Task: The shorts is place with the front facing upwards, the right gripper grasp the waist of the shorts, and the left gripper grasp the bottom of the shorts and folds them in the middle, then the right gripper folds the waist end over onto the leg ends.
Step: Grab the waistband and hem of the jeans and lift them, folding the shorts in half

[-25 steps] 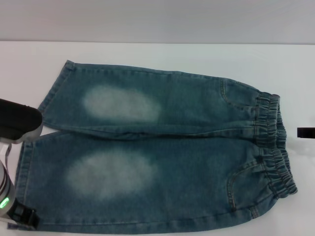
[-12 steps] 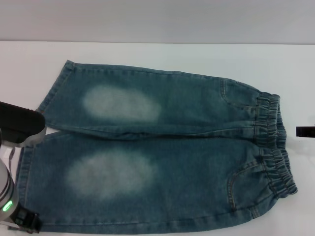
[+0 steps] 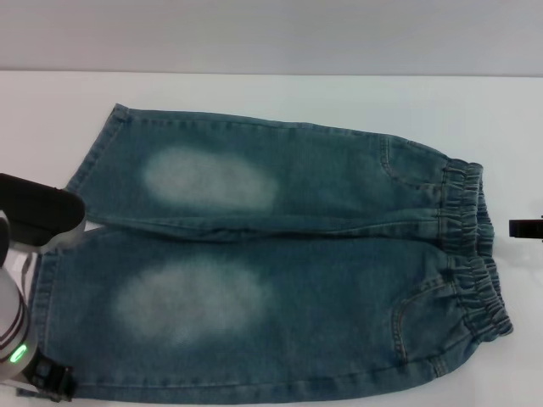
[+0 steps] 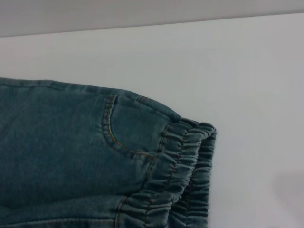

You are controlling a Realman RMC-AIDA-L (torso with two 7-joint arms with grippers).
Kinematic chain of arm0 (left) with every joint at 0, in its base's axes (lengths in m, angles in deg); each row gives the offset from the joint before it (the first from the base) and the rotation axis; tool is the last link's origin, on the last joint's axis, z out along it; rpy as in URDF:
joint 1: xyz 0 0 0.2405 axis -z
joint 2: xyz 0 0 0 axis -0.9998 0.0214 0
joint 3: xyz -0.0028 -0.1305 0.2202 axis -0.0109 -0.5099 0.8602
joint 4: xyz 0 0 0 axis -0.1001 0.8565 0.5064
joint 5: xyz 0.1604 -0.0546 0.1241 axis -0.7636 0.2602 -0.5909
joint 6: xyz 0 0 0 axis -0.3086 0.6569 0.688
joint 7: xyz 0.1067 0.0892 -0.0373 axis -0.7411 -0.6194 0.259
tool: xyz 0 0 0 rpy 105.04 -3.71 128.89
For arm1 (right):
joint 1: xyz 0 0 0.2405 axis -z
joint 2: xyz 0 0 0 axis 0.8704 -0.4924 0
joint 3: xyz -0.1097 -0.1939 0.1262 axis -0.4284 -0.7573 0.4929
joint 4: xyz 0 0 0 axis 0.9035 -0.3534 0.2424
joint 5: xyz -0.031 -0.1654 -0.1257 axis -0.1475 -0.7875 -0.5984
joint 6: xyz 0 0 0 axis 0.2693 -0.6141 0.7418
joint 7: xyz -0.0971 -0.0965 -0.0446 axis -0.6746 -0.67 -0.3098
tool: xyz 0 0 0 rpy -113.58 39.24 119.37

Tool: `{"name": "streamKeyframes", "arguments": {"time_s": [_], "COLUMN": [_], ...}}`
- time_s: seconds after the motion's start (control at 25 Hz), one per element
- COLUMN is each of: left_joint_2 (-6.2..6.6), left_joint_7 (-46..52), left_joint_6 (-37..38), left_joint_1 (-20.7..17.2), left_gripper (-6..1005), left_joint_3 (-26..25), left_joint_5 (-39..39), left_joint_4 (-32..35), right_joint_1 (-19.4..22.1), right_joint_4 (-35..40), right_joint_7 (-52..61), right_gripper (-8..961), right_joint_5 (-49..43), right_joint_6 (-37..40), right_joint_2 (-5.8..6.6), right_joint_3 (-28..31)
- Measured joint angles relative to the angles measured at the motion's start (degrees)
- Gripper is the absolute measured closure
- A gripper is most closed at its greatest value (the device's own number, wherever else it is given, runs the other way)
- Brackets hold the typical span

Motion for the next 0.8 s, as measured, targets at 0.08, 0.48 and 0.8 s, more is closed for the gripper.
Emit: {"name": "streamKeyframes", "arguments": {"time_s": [0.08, 0.48, 0.8], "left_joint_2": [0.02, 0.14, 0.23], "left_joint_7": [0.0, -2.2, -2.5], "left_joint_6": [0.1, -0.4, -2.1], "left_joint_1": [0.5, 3.8, 5.0], "left_gripper": [229, 319, 448], "left_joint_3": [0.0, -0.9, -1.0], "left_joint_5": [0.5, 5.0, 3.8], "left_joint_4": [-0.6, -1.0, -0.4], "right_joint_1": [-0.1, -0.3, -0.3], "right_joint_4": [0.0, -0.1, -0.2], "right_joint_7": [0.0, -0.1, -0.2], "right_gripper": [376, 377, 377], "right_joint_5": [0.0, -0.1, -0.1], "right_joint_6": [-0.3, -0.8, -0.9], "right_joint_2": [0.0, 0.08, 0.09], "right_joint_3": [0.0, 0.4, 0.4]}}
